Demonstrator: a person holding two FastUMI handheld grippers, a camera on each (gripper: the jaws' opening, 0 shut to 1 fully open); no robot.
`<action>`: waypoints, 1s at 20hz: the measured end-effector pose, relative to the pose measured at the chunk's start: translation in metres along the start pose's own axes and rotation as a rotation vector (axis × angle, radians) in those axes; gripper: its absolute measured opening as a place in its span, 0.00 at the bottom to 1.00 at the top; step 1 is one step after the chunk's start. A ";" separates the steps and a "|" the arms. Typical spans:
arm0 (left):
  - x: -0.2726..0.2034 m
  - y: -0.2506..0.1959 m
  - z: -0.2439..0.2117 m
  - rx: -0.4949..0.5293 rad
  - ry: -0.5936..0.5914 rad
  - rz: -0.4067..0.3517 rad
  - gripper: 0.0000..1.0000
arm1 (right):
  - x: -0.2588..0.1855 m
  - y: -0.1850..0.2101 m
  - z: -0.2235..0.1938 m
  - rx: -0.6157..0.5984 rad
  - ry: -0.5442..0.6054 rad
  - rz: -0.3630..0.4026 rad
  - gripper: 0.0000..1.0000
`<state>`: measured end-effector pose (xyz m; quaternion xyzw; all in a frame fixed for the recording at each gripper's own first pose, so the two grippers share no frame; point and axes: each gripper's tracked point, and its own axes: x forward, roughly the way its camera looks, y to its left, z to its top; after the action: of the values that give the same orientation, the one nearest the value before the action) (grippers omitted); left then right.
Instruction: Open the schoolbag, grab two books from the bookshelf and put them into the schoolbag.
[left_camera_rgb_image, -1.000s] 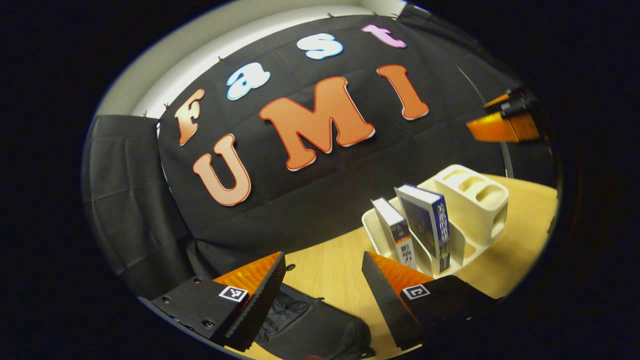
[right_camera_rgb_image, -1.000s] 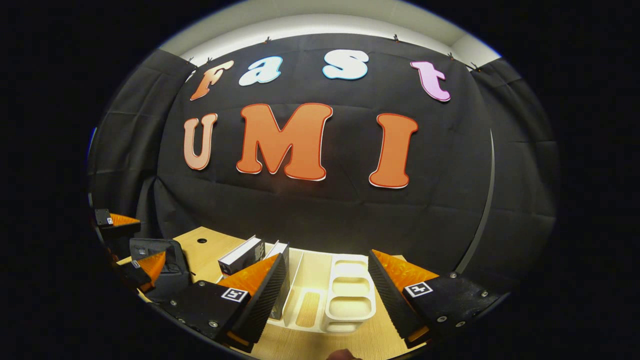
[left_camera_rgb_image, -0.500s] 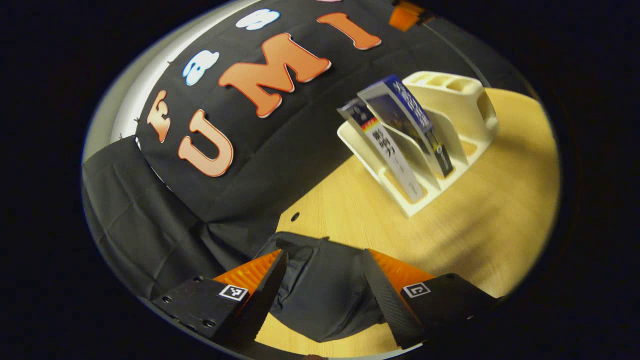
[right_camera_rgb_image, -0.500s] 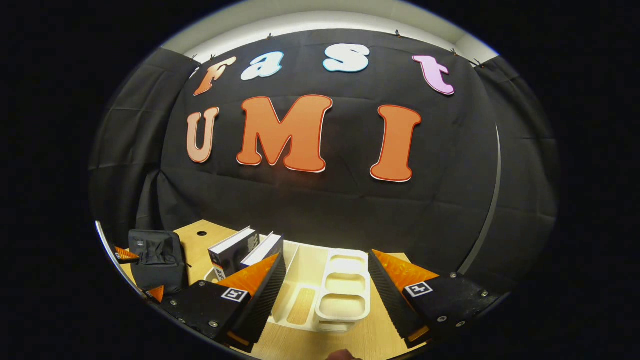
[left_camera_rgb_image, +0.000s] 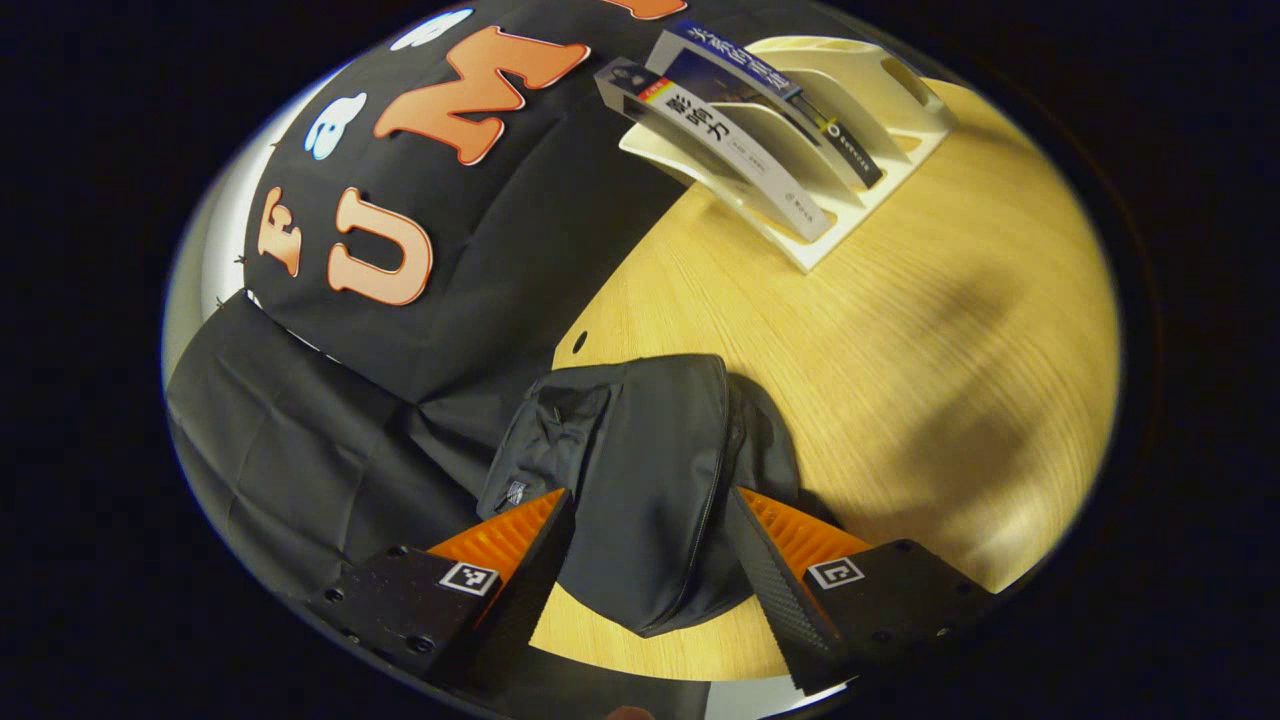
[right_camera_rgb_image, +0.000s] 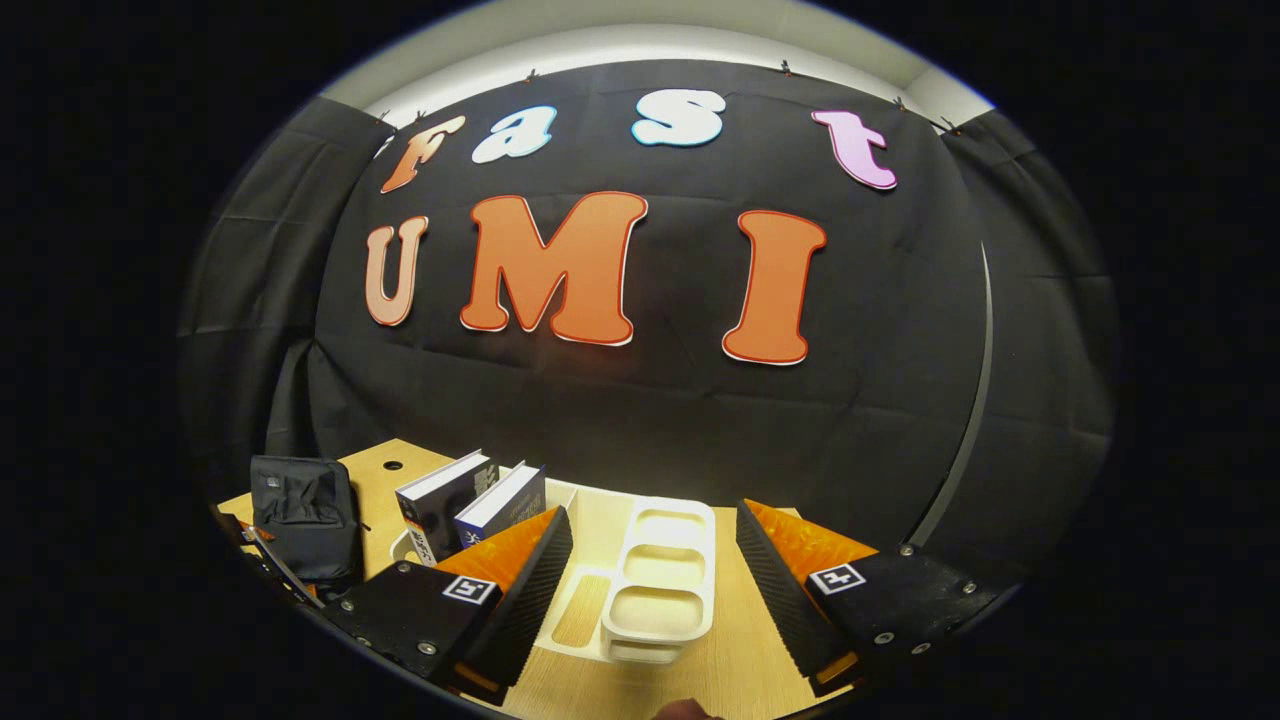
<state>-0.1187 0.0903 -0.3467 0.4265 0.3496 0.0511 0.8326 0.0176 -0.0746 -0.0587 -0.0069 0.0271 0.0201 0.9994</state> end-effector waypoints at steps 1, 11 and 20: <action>0.002 0.003 -0.001 0.020 0.005 0.019 0.96 | -0.001 -0.003 0.001 0.001 -0.002 -0.002 0.98; 0.040 0.019 -0.004 0.090 0.061 0.026 0.75 | -0.005 -0.024 0.001 -0.003 -0.014 -0.026 0.98; 0.033 0.066 0.024 0.026 0.072 -0.191 0.07 | -0.001 0.002 -0.010 -0.040 0.046 0.030 0.97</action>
<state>-0.0653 0.1287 -0.3059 0.4001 0.4191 -0.0175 0.8148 0.0156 -0.0726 -0.0683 -0.0268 0.0496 0.0356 0.9978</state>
